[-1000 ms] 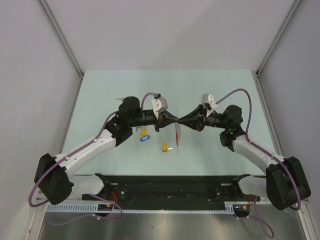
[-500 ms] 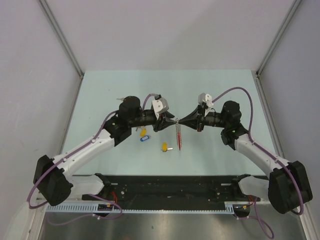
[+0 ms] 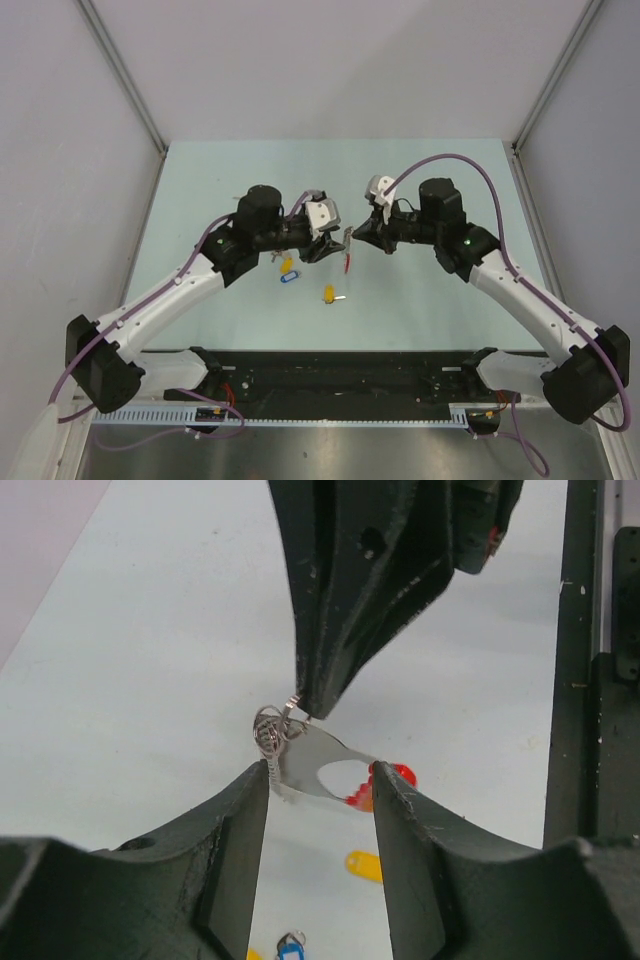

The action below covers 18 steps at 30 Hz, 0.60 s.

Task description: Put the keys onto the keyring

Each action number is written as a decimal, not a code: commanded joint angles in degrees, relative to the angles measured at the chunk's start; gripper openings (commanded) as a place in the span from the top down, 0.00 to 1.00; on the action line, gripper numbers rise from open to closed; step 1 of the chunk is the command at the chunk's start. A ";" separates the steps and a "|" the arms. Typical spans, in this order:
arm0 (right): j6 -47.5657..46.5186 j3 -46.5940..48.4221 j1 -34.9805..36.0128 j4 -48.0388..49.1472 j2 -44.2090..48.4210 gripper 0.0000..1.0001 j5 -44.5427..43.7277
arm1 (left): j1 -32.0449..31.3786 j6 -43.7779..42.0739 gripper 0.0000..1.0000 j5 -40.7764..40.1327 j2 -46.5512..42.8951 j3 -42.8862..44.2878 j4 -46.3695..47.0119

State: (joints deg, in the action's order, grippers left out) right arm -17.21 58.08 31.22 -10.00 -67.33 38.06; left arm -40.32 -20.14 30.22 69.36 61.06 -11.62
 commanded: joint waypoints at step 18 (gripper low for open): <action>-9.33 12.49 3.23 -22.08 -4.92 1.00 -3.61 | 0.41 -0.69 0.54 6.07 3.05 -2.88 7.66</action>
State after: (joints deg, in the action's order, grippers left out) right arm -24.56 67.64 34.00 -31.73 -72.23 31.16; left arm -40.32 -21.39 30.98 70.76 58.65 -7.77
